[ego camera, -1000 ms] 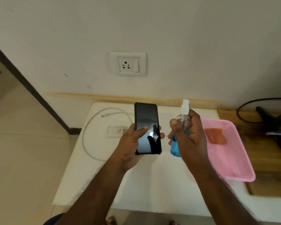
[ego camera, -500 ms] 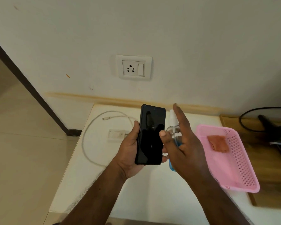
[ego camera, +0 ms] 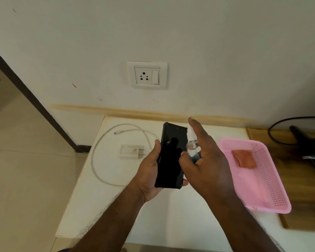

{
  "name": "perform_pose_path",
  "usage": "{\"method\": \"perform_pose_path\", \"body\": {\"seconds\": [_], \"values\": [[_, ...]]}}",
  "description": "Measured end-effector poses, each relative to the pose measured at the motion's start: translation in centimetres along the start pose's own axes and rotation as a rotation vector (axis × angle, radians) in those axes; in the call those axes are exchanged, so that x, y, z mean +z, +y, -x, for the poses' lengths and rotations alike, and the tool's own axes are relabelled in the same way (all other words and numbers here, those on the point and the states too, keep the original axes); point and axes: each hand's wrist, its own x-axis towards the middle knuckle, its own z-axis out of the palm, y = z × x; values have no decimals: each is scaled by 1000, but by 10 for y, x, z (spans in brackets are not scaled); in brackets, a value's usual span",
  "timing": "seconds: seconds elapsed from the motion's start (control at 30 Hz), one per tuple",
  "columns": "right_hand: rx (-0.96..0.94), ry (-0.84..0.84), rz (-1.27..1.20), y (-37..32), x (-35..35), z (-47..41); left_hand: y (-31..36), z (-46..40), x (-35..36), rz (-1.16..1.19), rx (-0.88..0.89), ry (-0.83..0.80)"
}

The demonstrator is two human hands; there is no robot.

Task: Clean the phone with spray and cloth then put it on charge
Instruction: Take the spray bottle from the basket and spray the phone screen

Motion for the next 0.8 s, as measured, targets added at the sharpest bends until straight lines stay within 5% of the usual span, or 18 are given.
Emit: {"method": "perform_pose_path", "body": {"seconds": [0.8], "values": [[38,-64,24,-1,3,1,-4,-7,-4,33,20,34]]}}
